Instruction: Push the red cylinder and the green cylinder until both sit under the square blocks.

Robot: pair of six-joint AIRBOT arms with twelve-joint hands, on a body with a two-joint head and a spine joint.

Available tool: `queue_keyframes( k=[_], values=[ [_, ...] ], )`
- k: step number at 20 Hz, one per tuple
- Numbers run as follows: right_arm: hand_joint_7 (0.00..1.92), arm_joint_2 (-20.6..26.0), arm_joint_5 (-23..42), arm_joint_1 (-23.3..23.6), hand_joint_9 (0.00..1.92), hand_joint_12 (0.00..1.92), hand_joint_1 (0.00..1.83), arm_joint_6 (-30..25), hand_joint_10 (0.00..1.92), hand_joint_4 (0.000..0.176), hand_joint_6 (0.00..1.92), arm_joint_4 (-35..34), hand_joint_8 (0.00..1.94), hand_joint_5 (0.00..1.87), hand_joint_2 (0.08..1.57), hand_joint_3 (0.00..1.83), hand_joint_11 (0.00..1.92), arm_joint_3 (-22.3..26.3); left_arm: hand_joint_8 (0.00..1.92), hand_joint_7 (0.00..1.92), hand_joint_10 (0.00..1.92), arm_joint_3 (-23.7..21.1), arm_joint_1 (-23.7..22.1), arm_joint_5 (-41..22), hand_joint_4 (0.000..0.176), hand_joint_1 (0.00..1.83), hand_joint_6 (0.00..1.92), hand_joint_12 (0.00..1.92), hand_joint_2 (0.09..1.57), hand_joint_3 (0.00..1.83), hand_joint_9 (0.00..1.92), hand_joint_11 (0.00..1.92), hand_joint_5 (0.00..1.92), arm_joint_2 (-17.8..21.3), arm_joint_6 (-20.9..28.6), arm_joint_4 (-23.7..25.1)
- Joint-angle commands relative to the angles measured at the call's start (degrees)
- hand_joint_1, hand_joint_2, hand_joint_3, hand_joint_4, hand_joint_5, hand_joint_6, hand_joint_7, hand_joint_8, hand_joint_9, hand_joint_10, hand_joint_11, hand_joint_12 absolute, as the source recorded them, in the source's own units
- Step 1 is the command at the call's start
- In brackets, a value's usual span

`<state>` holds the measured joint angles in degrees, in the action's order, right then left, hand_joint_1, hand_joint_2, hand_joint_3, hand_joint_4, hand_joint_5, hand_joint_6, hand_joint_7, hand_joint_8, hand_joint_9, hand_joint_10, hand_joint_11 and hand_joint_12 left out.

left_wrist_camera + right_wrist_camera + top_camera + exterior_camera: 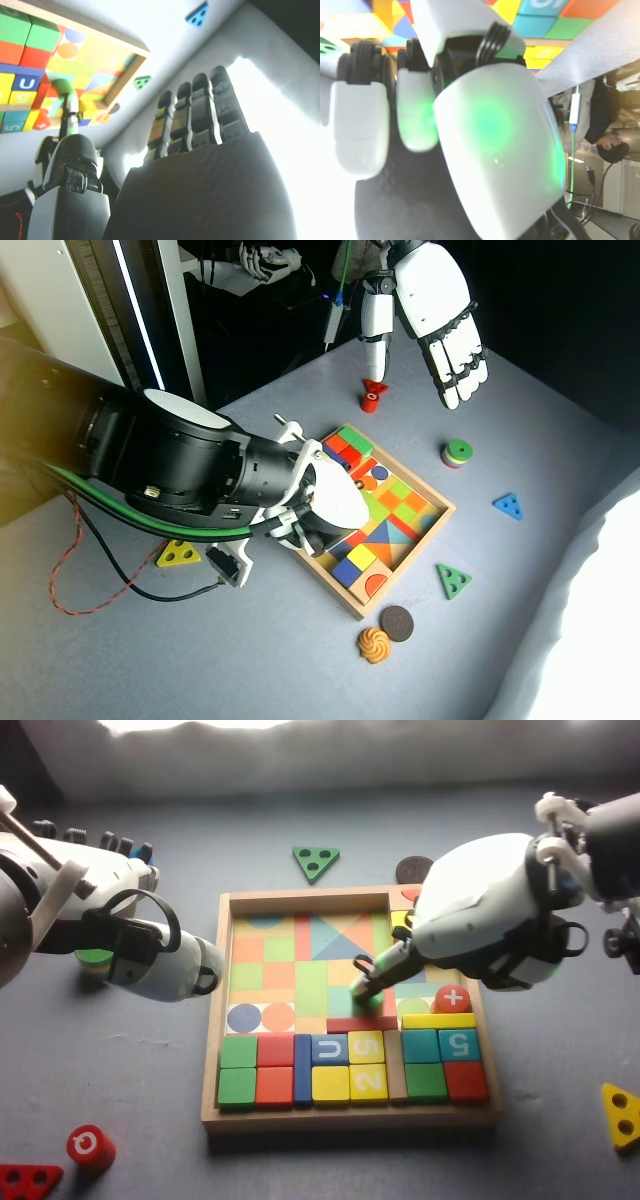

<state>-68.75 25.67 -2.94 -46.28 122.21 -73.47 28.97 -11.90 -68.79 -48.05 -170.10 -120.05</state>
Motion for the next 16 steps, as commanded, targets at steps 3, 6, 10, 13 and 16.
queue_keyframes(
  k=[3, 6, 10, 13, 16],
  values=[
    [1.63, 2.40, -0.44, 0.12, 1.77, 1.92, 1.80, 0.29, 1.92, 0.000, 0.00, -0.47, 1.94, 0.26, 0.93, 0.60, 1.83, 1.42, 0.00, 0.00, 0.00, -0.21, -0.35, -0.08, 0.000, 0.00, 0.00, 0.00, 1.26, 0.00, 0.00, 0.00, 0.00, 0.59, -0.07, 4.52],
    [1.66, 3.45, -0.16, 0.08, 1.79, 1.92, 1.82, 0.16, 1.92, 0.000, 0.01, -0.41, 1.94, 0.28, 0.95, 0.62, 1.85, 1.85, 0.00, 0.00, 0.00, -0.21, -0.35, -0.08, 0.000, 0.00, 0.00, 0.00, 1.28, 0.01, 0.00, 0.00, 0.00, 0.59, -0.07, 4.51],
    [1.67, 4.68, 0.95, 0.10, 1.79, 1.92, 1.83, -0.36, 1.92, 0.000, 0.01, -0.43, 1.94, 0.32, 0.93, 0.62, 1.87, 1.86, 0.00, 0.00, 0.00, -0.21, -0.36, -0.08, 0.000, 0.00, 0.00, 0.00, 1.27, 0.00, 0.00, 0.00, 0.00, 0.59, -0.10, 4.46],
    [1.68, 5.46, 1.37, -0.23, 1.81, 1.92, 1.83, -0.37, 1.92, 0.000, 0.00, -0.44, 1.94, 0.27, 0.93, 0.63, 1.88, 1.86, 0.00, 0.00, 0.00, -0.21, -0.36, -0.09, 0.000, 0.00, 0.00, 0.00, 1.27, 0.00, 0.00, 0.00, 0.00, 0.59, -0.11, 4.50],
    [1.66, 5.77, 1.41, -0.58, 1.79, 1.92, 1.83, -0.39, 1.92, 0.000, 0.01, -0.44, 1.94, 0.30, 0.91, 0.63, 1.86, 1.87, 0.00, 0.00, 0.00, -0.21, -0.36, -0.09, 0.000, 0.00, 0.00, 0.00, 1.28, 0.00, 0.00, 0.00, 0.00, 0.59, -0.17, 4.50]
  ],
)
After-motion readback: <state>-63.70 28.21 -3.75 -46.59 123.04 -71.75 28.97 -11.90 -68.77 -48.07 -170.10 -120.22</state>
